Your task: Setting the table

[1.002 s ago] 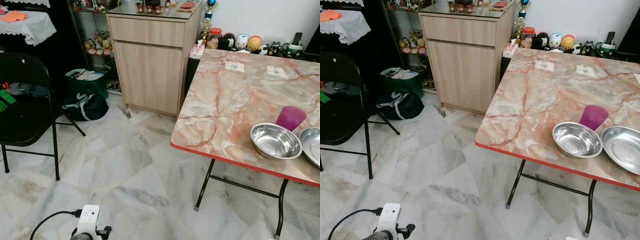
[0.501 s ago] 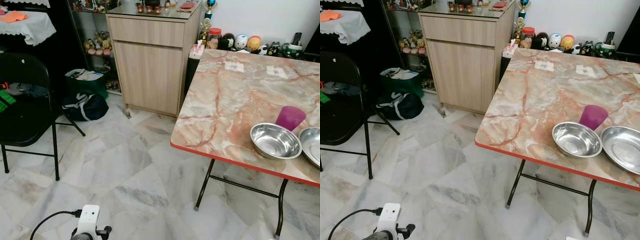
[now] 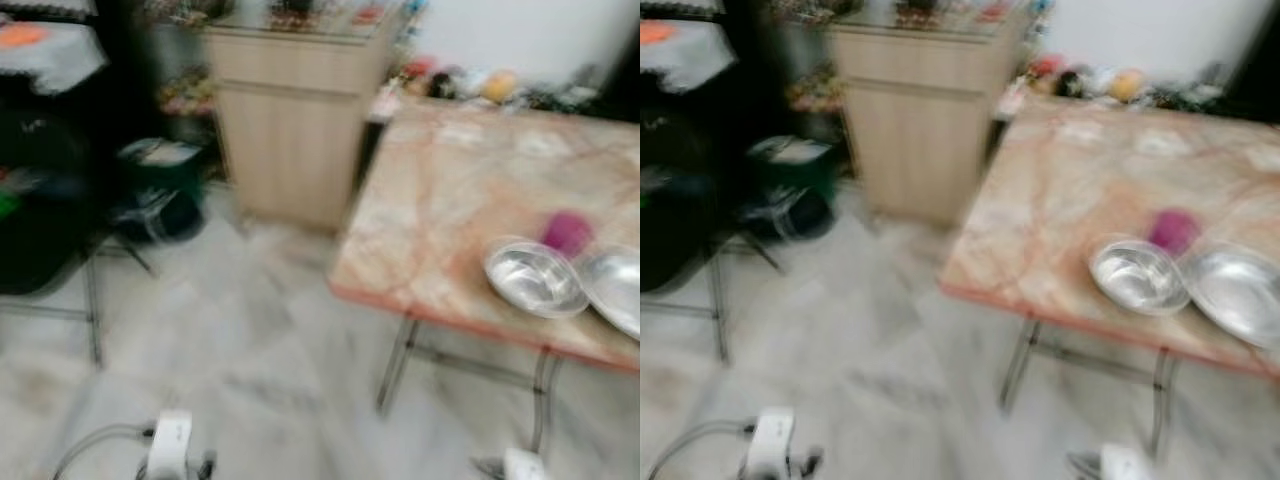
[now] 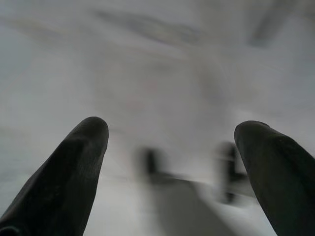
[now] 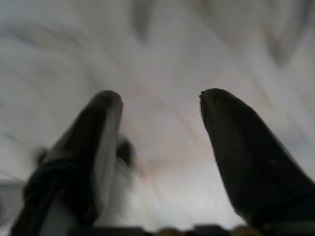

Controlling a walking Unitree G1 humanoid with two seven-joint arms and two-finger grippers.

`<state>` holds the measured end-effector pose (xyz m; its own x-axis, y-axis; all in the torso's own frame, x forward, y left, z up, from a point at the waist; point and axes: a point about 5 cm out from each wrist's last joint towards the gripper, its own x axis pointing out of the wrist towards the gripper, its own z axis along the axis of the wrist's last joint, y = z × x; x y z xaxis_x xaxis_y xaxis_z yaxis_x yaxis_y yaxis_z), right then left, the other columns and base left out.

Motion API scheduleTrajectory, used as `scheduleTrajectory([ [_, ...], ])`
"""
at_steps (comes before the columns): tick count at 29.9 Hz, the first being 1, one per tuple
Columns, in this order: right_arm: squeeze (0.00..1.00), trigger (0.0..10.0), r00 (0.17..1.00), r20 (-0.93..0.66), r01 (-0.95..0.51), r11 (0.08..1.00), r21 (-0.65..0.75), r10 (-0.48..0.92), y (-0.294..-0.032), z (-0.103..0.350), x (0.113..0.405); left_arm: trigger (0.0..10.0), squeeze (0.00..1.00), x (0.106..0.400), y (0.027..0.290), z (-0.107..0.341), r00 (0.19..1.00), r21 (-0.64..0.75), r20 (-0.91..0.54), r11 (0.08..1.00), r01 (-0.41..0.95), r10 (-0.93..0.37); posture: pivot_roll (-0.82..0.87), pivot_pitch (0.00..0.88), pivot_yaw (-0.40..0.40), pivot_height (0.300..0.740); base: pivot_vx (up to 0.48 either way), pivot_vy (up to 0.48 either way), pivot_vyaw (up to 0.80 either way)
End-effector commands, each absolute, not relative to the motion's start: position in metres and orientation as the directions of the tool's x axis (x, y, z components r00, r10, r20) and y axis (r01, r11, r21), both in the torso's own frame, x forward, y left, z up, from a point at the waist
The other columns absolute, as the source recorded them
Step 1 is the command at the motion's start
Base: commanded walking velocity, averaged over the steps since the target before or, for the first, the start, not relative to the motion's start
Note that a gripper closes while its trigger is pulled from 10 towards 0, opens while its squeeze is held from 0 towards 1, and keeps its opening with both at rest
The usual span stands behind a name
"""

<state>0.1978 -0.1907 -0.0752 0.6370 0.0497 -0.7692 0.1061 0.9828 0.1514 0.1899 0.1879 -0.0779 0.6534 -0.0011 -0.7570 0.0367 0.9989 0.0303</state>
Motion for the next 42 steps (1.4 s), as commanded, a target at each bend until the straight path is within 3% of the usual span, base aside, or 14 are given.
scheduleTrajectory([
  [1, 0.00, 10.0, 0.623, -0.782, 0.130, 0.983, 0.130, 0.021, -0.205, -0.078, 0.187, 10.0, 0.00, 0.182, 0.203, -0.080, 0.639, 0.064, -0.768, 0.998, 0.019, 0.037, 0.12, 0.068, -0.177, 0.740, 0.000, 0.000, 0.00],
  [15, 0.00, 10.0, 0.640, -0.768, 0.144, 0.977, 0.156, 0.029, -0.204, -0.077, 0.189, 10.0, 0.00, 0.183, 0.203, -0.078, 0.652, 0.069, -0.757, 0.997, 0.018, 0.041, 0.13, 0.069, -0.168, 0.740, 0.000, 0.000, 0.00],
  [28, 0.00, 10.0, 0.657, -0.753, 0.191, 0.958, 0.215, 0.038, -0.187, -0.077, 0.194, 10.0, 0.00, 0.206, 0.217, -0.064, 0.690, 0.115, -0.723, 0.990, 0.081, 0.028, 0.16, 0.019, -0.065, 0.740, 0.000, 0.000, 0.00],
  [42, 0.00, 10.0, 0.665, -0.746, 0.225, 0.942, 0.250, 0.039, -0.170, -0.073, 0.207, 10.0, 0.00, 0.230, 0.230, -0.047, 0.720, 0.155, -0.691, 0.986, 0.063, 0.063, 0.21, 0.000, -0.019, 0.740, 0.000, 0.000, 0.00],
])
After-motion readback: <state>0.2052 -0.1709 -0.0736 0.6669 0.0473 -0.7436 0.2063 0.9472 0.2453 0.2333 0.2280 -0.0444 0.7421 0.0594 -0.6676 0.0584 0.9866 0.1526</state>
